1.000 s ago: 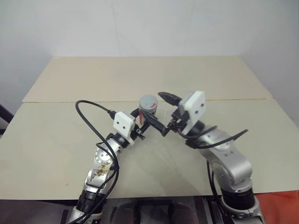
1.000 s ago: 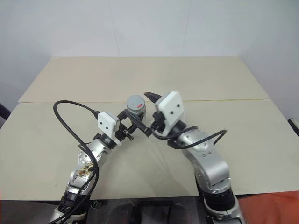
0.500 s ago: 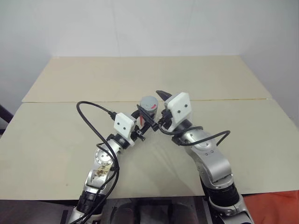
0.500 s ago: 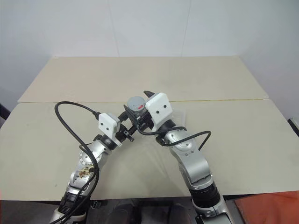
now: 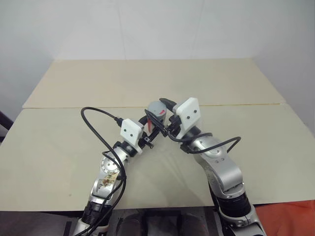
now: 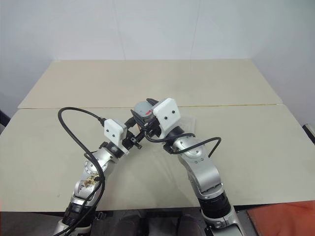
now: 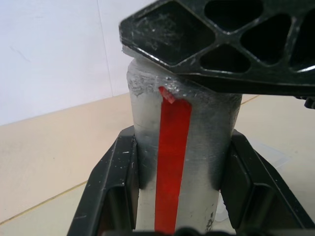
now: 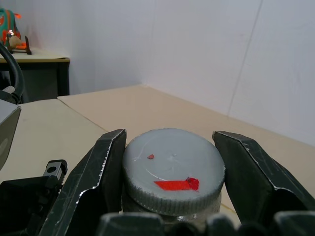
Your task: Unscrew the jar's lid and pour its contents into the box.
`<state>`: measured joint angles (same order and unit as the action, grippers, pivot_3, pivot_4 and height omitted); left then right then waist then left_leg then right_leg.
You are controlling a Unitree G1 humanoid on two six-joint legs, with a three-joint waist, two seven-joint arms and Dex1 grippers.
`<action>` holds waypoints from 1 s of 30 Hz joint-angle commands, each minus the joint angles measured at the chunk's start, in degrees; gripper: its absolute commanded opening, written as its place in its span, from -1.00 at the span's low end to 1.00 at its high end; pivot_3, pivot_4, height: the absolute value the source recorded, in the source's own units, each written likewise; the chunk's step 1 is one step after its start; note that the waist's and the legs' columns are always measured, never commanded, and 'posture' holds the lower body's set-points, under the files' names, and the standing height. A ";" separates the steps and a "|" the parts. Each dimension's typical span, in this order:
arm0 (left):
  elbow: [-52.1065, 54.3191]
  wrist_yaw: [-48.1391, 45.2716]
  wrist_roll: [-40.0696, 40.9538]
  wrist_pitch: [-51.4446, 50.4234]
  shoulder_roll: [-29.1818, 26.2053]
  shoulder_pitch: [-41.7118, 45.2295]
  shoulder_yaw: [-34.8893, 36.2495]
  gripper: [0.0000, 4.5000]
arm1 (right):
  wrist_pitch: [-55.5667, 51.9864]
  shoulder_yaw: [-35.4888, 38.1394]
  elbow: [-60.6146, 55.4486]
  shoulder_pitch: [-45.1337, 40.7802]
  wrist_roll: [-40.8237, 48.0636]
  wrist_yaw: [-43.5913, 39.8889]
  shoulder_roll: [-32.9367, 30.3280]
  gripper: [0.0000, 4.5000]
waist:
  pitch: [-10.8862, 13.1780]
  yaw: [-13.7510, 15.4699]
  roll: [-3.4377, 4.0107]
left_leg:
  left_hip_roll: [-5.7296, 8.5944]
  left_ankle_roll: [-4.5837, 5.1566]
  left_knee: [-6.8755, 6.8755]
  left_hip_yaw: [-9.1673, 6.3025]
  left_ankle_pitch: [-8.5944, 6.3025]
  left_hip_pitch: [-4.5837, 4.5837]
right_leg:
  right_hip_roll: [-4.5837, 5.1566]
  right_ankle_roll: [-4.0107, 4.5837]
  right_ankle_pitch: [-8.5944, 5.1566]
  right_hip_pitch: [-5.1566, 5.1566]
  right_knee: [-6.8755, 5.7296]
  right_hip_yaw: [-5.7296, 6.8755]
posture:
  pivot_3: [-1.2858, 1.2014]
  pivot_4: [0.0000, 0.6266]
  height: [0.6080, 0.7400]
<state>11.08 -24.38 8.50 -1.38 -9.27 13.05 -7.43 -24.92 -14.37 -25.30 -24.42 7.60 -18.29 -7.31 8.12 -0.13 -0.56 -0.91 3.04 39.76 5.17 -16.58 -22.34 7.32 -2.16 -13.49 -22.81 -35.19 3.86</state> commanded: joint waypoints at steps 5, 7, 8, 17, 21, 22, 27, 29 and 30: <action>1.92 -1.46 0.87 1.04 -0.56 -0.46 -0.28 -0.17 | 1.88 3.73 0.24 -1.37 3.72 -4.74 -2.35 0.23 | 0.00 -0.02 0.00 | 0.00 0.00 0.00 0.00 0.00 0.00 | 0.00 0.00 0.00 0.02 0.01 0.00 | 0.03 -0.52 1.00; 2.49 -2.03 1.07 0.88 -0.99 -0.91 -0.37 -0.17 | 2.10 5.27 1.68 -2.57 7.10 -10.10 -4.89 0.23 | 0.00 -0.05 0.00 | 0.00 0.01 0.00 0.00 0.00 0.00 | 0.00 0.00 0.00 0.02 0.01 0.00 | 0.03 -0.52 1.00; 2.83 -2.36 1.23 0.75 -1.21 -1.14 -0.38 -0.17 | 2.74 6.19 2.99 -3.49 9.32 -13.89 -6.52 0.23 | 0.00 -0.05 0.00 | -0.01 0.01 0.00 0.00 0.00 0.01 | 0.00 0.00 0.00 0.02 0.03 0.00 | 0.03 -0.52 1.00; 4.66 -2.36 1.32 -0.21 -1.43 -1.40 -0.67 -0.17 | 6.69 6.65 20.46 -15.41 20.21 -44.11 -14.74 0.23 | 0.00 -0.45 0.00 | -0.04 0.11 0.01 0.01 -0.05 0.04 | 0.00 0.01 0.01 0.06 0.06 -0.03 | 0.03 -0.52 1.00; 5.48 -2.53 1.43 -0.67 -1.60 -1.70 -0.88 -0.17 | 7.83 5.18 31.20 -23.47 22.06 -59.14 -14.85 0.23 | 0.00 -0.58 0.00 | -0.05 0.12 0.00 0.00 -0.05 0.03 | 0.00 0.01 0.01 0.07 0.03 -0.02 | 0.03 -0.52 1.00; 5.71 -2.56 1.49 -0.82 -1.63 -1.79 -0.88 -0.17 | 9.03 4.52 34.04 -25.38 21.46 -62.82 -14.89 0.23 | 0.00 -0.59 0.00 | -0.06 0.12 -0.01 0.01 -0.05 0.03 | 0.00 0.01 0.01 0.07 0.01 -0.01 | 0.03 -0.52 1.00; 6.39 -2.66 1.74 -1.33 -1.82 -2.11 -1.19 -0.17 | 13.19 2.14 46.30 -32.72 19.85 -73.47 -14.15 0.23 | 0.00 -0.58 0.00 | -0.07 0.12 0.00 0.02 -0.05 0.02 | 0.01 0.01 0.01 0.08 0.02 -0.02 | 0.03 -0.52 1.00; 6.56 -2.66 1.84 -1.47 -1.93 -2.15 -1.34 -0.17 | 15.16 0.19 49.49 -34.68 20.65 -74.21 -14.54 0.23 | 0.00 -0.51 0.00 | -0.07 0.12 0.00 0.02 -0.05 0.02 | 0.02 0.01 0.01 0.08 0.02 -0.01 | 0.03 -0.52 1.00; 6.66 -2.67 1.91 -1.56 -1.98 -2.17 -1.38 -0.17 | 16.20 -0.83 50.80 -35.50 20.94 -74.21 -14.75 0.23 | 0.00 -0.48 0.00 | -0.07 0.12 0.00 0.01 -0.05 0.02 | 0.02 0.01 0.01 0.08 0.02 0.00 | 0.03 -0.52 1.00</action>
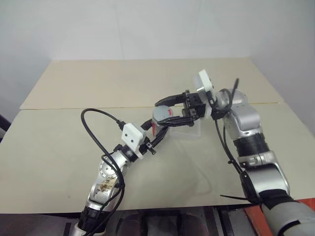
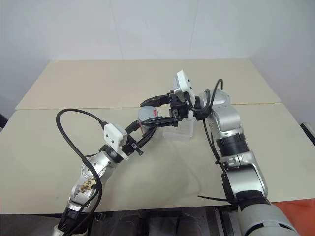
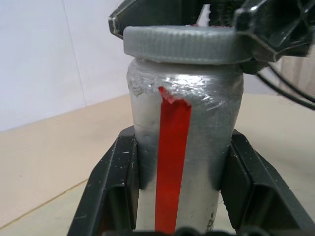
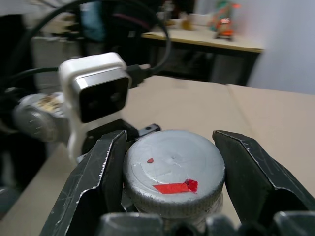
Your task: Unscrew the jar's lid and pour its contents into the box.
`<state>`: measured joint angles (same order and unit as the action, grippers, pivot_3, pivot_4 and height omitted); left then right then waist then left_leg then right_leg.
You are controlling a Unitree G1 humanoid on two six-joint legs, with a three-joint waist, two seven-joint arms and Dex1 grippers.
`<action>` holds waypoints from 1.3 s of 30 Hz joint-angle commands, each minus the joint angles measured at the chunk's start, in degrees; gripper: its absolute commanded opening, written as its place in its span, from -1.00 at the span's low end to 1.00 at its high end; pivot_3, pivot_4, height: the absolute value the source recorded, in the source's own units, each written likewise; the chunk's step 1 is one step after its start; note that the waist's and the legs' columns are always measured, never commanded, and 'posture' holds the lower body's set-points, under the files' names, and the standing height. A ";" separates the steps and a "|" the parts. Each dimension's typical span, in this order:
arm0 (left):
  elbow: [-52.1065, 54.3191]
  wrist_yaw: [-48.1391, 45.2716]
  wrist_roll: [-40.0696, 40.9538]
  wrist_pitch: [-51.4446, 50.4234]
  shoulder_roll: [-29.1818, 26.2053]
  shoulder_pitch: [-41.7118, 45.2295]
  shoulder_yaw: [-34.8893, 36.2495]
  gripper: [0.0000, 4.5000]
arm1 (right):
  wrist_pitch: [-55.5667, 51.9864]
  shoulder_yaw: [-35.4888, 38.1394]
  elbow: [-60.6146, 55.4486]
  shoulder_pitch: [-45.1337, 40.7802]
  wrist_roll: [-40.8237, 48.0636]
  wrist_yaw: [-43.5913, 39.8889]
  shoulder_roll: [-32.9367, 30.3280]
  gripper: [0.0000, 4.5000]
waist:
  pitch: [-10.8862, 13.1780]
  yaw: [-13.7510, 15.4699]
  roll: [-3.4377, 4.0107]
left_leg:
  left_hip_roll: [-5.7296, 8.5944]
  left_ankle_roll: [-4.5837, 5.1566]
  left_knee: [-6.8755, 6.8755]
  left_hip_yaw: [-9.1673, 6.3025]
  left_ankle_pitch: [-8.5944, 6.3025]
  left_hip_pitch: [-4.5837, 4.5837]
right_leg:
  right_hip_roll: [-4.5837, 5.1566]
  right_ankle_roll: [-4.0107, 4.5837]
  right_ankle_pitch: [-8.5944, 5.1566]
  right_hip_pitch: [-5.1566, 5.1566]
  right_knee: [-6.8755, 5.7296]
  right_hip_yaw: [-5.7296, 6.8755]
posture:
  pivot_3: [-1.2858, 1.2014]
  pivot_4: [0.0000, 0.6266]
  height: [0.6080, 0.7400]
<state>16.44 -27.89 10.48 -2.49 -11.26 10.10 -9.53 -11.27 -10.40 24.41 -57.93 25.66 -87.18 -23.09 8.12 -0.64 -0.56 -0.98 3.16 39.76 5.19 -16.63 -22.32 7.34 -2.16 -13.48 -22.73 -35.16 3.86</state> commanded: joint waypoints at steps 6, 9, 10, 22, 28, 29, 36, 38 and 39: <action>1.16 0.70 0.21 -0.60 -0.25 0.94 0.68 -0.17 | 6.15 -6.58 4.72 -3.52 4.67 -5.32 0.71 0.23 | 0.00 0.04 0.00 | 0.00 -0.01 0.00 0.01 0.01 -0.01 | 0.03 0.00 0.00 -0.01 0.00 0.01 | 0.03 -0.52 1.00; 0.88 0.55 0.42 -0.57 -0.31 0.94 0.79 -0.17 | 6.90 -6.07 2.89 -2.13 5.29 -5.32 -0.70 0.62 | 0.00 -0.03 0.00 | 0.00 -0.02 0.00 0.01 0.01 -0.02 | 0.06 0.00 0.00 -0.01 0.00 0.01 | 0.03 -0.52 1.00; 0.78 0.52 0.45 -0.54 -0.30 0.92 0.80 -0.17 | 7.00 -5.23 2.07 -1.48 5.35 -5.32 -0.85 0.76 | 0.00 -0.03 0.00 | 0.00 -0.02 0.00 0.01 0.01 -0.01 | 0.06 0.00 0.00 -0.01 0.00 0.01 | 0.03 -0.52 1.00; -0.77 0.10 0.23 -0.02 -0.46 0.13 0.86 -0.17 | 3.19 7.50 -34.01 22.90 0.12 29.73 1.70 0.98 | 0.00 1.17 0.00 | 0.00 -0.08 -0.03 0.01 0.02 -0.08 | 0.11 -0.01 0.00 -0.12 -0.03 0.03 | 0.03 -0.52 1.00; -1.56 -1.22 0.90 -0.50 -0.58 0.65 0.37 -0.17 | -2.79 6.13 -48.53 30.65 -6.74 49.65 7.43 0.98 | 0.00 1.15 0.00 | 0.03 -0.20 -0.01 0.10 0.11 -0.10 | 0.10 0.00 0.00 -0.30 -0.08 -0.05 | 0.03 -0.52 1.00; -1.80 -1.54 0.94 -0.43 -0.67 0.87 0.30 -0.17 | -4.20 5.67 -50.19 31.22 -7.23 51.69 8.05 0.98 | 0.00 1.15 0.00 | 0.03 -0.21 0.00 0.10 0.11 -0.09 | 0.09 0.00 0.00 -0.31 -0.06 -0.05 | 0.03 -0.52 1.00; -3.33 -2.49 1.03 -0.35 -0.61 2.60 0.66 -0.17 | -9.12 0.41 -57.49 34.78 -10.82 58.78 9.68 0.98 | 0.00 1.14 0.01 | 0.06 -0.19 -0.01 0.09 0.12 -0.10 | 0.06 0.00 0.00 -0.29 -0.06 -0.05 | 0.03 -0.52 1.00; -3.41 -2.63 1.04 -0.31 -0.60 2.73 0.68 -0.17 | -9.69 -0.81 -57.72 35.19 -11.82 60.09 10.23 0.98 | 0.00 1.13 0.00 | 0.08 -0.18 0.00 0.09 0.12 -0.10 | 0.06 0.00 0.00 -0.29 -0.06 -0.04 | 0.03 -0.52 1.00; -3.40 -2.68 1.06 -0.29 -0.59 2.74 0.69 -0.17 | -9.93 -1.78 -57.14 35.24 -13.45 61.09 10.26 0.98 | 0.00 1.12 0.01 | 0.08 -0.18 -0.01 0.09 0.12 -0.10 | 0.05 0.00 0.00 -0.28 -0.05 -0.04 | 0.03 -0.52 1.00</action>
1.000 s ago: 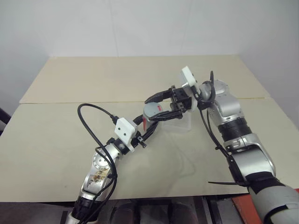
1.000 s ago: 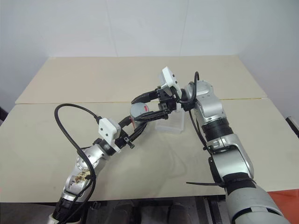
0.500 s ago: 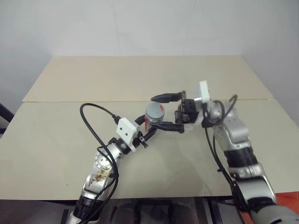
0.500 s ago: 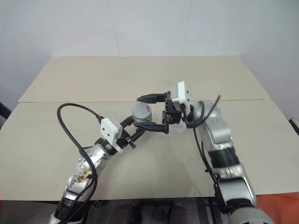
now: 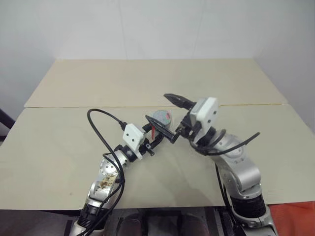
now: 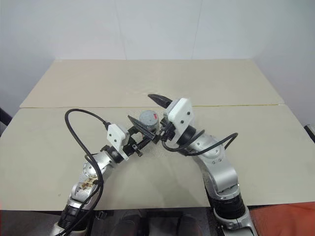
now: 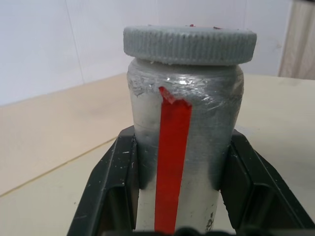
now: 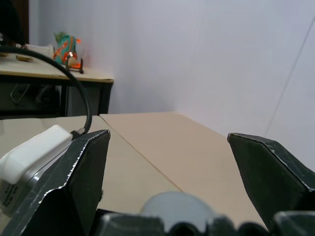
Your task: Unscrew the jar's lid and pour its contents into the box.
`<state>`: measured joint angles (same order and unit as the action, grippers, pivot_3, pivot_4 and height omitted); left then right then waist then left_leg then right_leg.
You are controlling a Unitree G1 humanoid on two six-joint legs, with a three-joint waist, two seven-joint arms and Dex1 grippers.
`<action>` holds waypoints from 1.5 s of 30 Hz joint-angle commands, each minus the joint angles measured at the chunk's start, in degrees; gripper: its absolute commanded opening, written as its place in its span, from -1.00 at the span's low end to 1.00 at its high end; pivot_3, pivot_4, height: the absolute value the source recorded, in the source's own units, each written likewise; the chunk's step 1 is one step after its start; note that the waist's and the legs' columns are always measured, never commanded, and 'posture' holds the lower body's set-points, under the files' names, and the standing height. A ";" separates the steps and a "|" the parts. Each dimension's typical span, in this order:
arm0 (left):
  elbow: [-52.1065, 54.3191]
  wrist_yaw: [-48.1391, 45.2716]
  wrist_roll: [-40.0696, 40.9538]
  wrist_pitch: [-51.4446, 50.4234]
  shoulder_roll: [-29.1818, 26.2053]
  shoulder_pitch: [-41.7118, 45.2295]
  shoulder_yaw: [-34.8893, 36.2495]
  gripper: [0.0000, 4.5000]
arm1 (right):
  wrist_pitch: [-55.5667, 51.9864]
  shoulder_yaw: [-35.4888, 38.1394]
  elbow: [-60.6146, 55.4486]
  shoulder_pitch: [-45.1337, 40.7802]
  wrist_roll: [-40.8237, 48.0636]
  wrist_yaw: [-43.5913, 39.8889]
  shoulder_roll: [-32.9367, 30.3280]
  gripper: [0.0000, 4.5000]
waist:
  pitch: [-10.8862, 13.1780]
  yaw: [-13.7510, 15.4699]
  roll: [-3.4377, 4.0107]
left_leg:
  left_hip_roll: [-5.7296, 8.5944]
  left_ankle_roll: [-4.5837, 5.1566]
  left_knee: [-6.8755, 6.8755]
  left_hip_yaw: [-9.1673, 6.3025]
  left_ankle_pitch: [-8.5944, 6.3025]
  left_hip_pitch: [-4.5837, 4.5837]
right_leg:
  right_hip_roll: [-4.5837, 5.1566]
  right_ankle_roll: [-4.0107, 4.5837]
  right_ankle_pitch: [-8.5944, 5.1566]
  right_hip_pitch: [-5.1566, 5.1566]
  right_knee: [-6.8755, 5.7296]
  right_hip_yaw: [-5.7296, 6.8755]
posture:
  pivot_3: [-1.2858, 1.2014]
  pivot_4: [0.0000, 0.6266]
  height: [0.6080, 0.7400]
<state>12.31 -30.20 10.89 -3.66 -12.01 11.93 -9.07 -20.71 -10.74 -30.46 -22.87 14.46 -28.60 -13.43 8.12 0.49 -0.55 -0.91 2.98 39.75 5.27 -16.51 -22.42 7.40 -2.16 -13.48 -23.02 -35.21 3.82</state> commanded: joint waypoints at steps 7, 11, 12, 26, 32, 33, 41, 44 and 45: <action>1.58 -0.43 0.61 0.82 0.01 0.30 0.29 -0.17 | -0.03 -2.73 1.90 0.03 -7.36 7.01 2.00 0.98 | 0.00 -0.06 0.00 | 0.00 0.01 0.00 0.00 0.01 0.00 | -0.02 0.00 0.00 0.00 0.00 0.00 | 0.03 -0.52 1.00; 1.44 -0.20 0.52 1.00 0.03 0.27 0.51 -0.17 | 0.62 -2.09 3.28 -0.46 -7.75 7.04 2.20 0.98 | 0.00 -0.14 0.00 | 0.00 0.01 0.00 0.00 0.01 0.00 | -0.03 0.00 0.00 0.00 -0.01 0.00 | 0.03 -0.52 1.00; 1.35 -0.16 0.49 1.07 0.04 0.31 0.55 -0.17 | 0.69 -2.01 3.41 -0.50 -7.85 6.94 2.13 0.98 | 0.00 -0.17 0.00 | 0.00 0.01 0.00 0.00 0.01 0.00 | -0.03 0.00 0.00 0.00 0.00 0.00 | 0.03 -0.52 1.00; -0.10 -0.55 1.09 1.39 -0.40 1.04 1.91 -0.17 | -0.45 1.04 2.07 1.12 -6.14 6.62 0.90 0.98 | 0.00 -0.27 0.00 | 0.00 0.01 0.00 -0.01 0.01 0.00 | -0.04 0.00 0.00 0.00 -0.01 0.00 | 0.03 -0.52 1.00; -1.93 -1.41 1.52 1.81 -1.14 2.35 3.03 -0.17 | -0.71 1.82 0.76 2.63 -5.26 6.40 -0.32 0.98 | 0.00 -0.36 0.00 | 0.00 0.02 0.00 -0.01 0.01 0.00 | -0.04 0.00 0.00 0.00 -0.01 0.00 | 0.03 -0.52 1.00; -2.21 -1.58 1.55 1.90 -1.26 2.52 3.17 -0.17 | -0.77 1.95 0.48 2.95 -5.18 6.44 -0.49 0.98 | 0.00 -0.38 0.00 | 0.00 0.02 0.00 -0.01 0.01 0.00 | -0.04 0.00 0.00 0.01 -0.01 0.00 | 0.03 -0.52 1.00; -3.65 -2.49 1.49 2.55 -1.76 3.00 4.07 -0.17 | -1.03 3.14 -1.47 5.32 -4.08 6.36 -2.22 0.98 | 0.00 -0.41 0.00 | 0.00 0.02 0.00 -0.02 0.01 0.00 | -0.04 0.00 0.00 0.01 -0.01 0.00 | 0.03 -0.52 1.00; -4.11 -2.75 1.45 2.82 -1.98 3.10 4.42 -0.17 | -0.89 3.62 -2.19 6.23 -3.56 5.48 -3.23 0.98 | 0.00 -0.43 0.00 | -0.01 0.02 0.00 -0.02 0.01 0.00 | -0.04 0.00 0.00 0.01 -0.01 0.00 | 0.03 -0.52 1.00; -4.23 -2.80 1.41 2.90 -2.04 3.12 4.52 -0.17 | -0.68 3.81 -2.44 6.60 -3.38 5.11 -3.76 0.98 | 0.00 -0.43 0.00 | 0.00 0.02 -0.01 -0.01 0.01 0.00 | -0.04 0.00 0.00 0.01 -0.01 0.00 | 0.03 -0.52 1.00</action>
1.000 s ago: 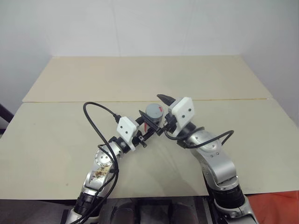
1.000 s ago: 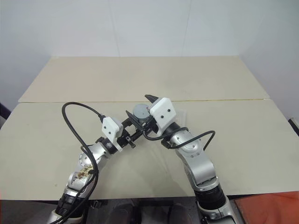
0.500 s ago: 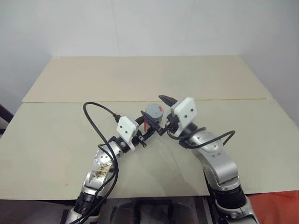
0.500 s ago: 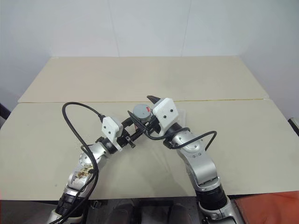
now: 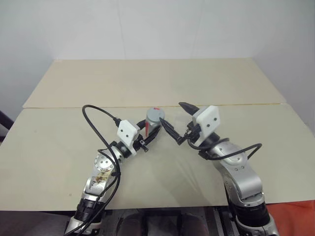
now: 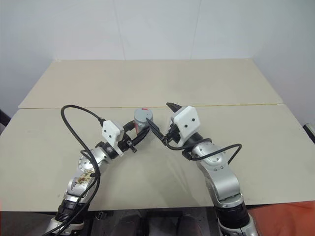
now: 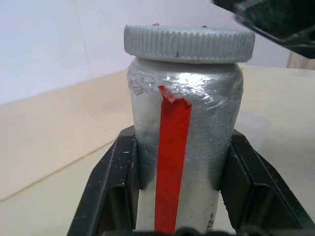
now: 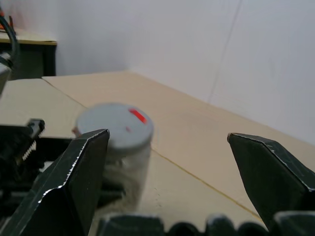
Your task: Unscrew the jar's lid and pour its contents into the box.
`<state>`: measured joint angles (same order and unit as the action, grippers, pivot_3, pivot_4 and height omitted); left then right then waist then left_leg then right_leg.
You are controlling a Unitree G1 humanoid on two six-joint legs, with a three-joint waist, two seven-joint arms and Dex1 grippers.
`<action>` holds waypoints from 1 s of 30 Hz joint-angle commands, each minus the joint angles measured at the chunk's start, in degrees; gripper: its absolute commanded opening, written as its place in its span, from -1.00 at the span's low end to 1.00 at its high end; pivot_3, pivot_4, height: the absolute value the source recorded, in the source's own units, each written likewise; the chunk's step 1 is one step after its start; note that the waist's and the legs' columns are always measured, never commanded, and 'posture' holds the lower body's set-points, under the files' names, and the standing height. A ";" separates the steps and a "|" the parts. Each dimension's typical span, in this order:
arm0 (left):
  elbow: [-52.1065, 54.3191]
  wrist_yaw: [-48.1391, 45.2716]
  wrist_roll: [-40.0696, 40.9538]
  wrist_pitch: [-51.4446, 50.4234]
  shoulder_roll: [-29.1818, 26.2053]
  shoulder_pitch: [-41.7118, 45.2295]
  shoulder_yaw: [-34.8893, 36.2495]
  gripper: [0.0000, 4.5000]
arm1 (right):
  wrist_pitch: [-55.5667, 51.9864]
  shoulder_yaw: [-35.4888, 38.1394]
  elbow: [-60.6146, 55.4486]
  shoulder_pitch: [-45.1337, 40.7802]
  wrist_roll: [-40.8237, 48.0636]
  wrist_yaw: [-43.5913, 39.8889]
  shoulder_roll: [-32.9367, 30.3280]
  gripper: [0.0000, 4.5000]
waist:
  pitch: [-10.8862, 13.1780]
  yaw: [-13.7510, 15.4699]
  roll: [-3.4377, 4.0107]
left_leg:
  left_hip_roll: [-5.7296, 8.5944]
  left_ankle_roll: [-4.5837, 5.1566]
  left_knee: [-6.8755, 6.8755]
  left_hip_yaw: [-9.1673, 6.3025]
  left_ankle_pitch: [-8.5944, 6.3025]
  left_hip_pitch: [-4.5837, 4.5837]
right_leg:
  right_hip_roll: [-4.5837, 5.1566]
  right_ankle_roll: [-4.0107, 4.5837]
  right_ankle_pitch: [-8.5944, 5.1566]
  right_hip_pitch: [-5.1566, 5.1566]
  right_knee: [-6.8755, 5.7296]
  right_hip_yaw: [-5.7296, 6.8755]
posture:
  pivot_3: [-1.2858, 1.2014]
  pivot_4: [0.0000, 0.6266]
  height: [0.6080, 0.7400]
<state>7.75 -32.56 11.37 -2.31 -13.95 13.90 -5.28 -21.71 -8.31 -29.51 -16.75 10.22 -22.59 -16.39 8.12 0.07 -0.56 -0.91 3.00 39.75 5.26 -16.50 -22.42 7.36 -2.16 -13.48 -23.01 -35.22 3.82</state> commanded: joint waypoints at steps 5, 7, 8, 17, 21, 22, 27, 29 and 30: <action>-0.46 -0.61 0.86 1.99 -0.21 1.56 0.96 -0.17 | 0.41 2.40 -3.57 0.64 1.55 -1.36 -1.82 0.98 | 0.00 0.02 0.00 | 0.00 0.00 0.01 0.00 0.00 0.00 | 0.00 0.00 0.00 0.00 0.02 0.00 | 0.03 -0.52 1.00; -0.30 -0.54 0.77 2.02 0.01 1.63 0.66 -0.17 | -0.56 2.77 -4.02 -0.50 3.88 -2.27 -1.42 0.98 | 0.00 0.03 0.00 | 0.00 0.00 0.01 -0.01 0.00 0.00 | 0.00 0.00 0.00 0.00 0.02 0.00 | 0.03 -0.52 1.00; -0.15 -0.50 0.71 2.01 0.13 1.60 0.47 -0.17 | -1.22 3.00 -4.42 -0.98 5.82 -3.05 -1.23 0.98 | 0.00 0.03 0.00 | 0.00 0.00 0.01 0.00 0.00 0.00 | 0.00 0.00 0.00 0.00 0.01 0.00 | 0.03 -0.52 1.00; 3.99 -2.65 2.26 1.27 0.64 -0.28 -1.55 -0.17 | -1.21 0.40 -0.15 -6.18 6.73 -4.18 0.92 0.98 | 0.00 -0.13 0.00 | -0.01 0.01 0.01 -0.01 0.00 0.01 | 0.00 0.00 0.00 0.00 -0.01 -0.01 | 0.03 -0.52 1.00; 5.10 -3.40 2.21 1.19 0.24 -0.69 -2.59 -0.17 | 0.24 -0.75 2.87 -8.17 6.06 -5.25 1.53 0.98 | 0.00 -0.15 0.00 | -0.01 0.02 0.01 -0.01 0.00 0.01 | 0.00 0.00 0.00 0.00 -0.02 -0.01 | 0.03 -0.52 1.00; 5.17 -3.62 2.19 1.23 0.12 -0.70 -2.81 -0.17 | 0.65 -1.16 3.67 -8.71 5.79 -5.61 1.72 0.98 | 0.00 -0.17 0.00 | 0.00 0.02 0.01 -0.01 0.00 0.00 | 0.00 0.00 0.00 0.01 -0.03 -0.01 | 0.03 -0.52 1.00; 5.09 -4.19 2.02 1.47 -0.25 -0.58 -3.42 -0.17 | 1.66 -1.95 6.08 -10.33 5.13 -5.95 2.61 0.98 | 0.00 -0.25 0.00 | 0.00 0.02 0.01 0.00 0.00 0.00 | 0.00 0.00 0.00 0.00 -0.13 -0.01 | 0.03 -0.52 1.00; 5.09 -4.26 2.14 1.40 -0.29 -0.55 -3.37 -0.17 | 1.96 -1.88 6.79 -10.48 4.56 -5.77 2.77 0.98 | 0.00 -0.24 0.00 | 0.00 0.02 0.01 0.00 0.00 0.00 | 0.00 0.00 0.00 0.00 -0.15 0.00 | 0.03 -0.52 1.00; 5.13 -4.24 2.17 1.36 -0.31 -0.55 -3.34 -0.17 | 2.00 -1.69 6.98 -10.34 4.41 -5.73 2.74 0.98 | 0.00 -0.24 0.00 | 0.00 0.02 0.01 0.00 0.00 0.00 | 0.00 0.00 0.00 0.01 -0.15 0.00 | 0.03 -0.52 1.00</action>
<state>10.40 -36.62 12.89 -1.62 -14.23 13.11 -8.70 -21.49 -10.68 -21.62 -26.18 14.72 -28.49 -13.93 8.12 -0.17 -0.56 -0.91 3.02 39.76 5.26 -16.50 -22.41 7.35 -2.16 -13.48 -23.00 -35.37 3.81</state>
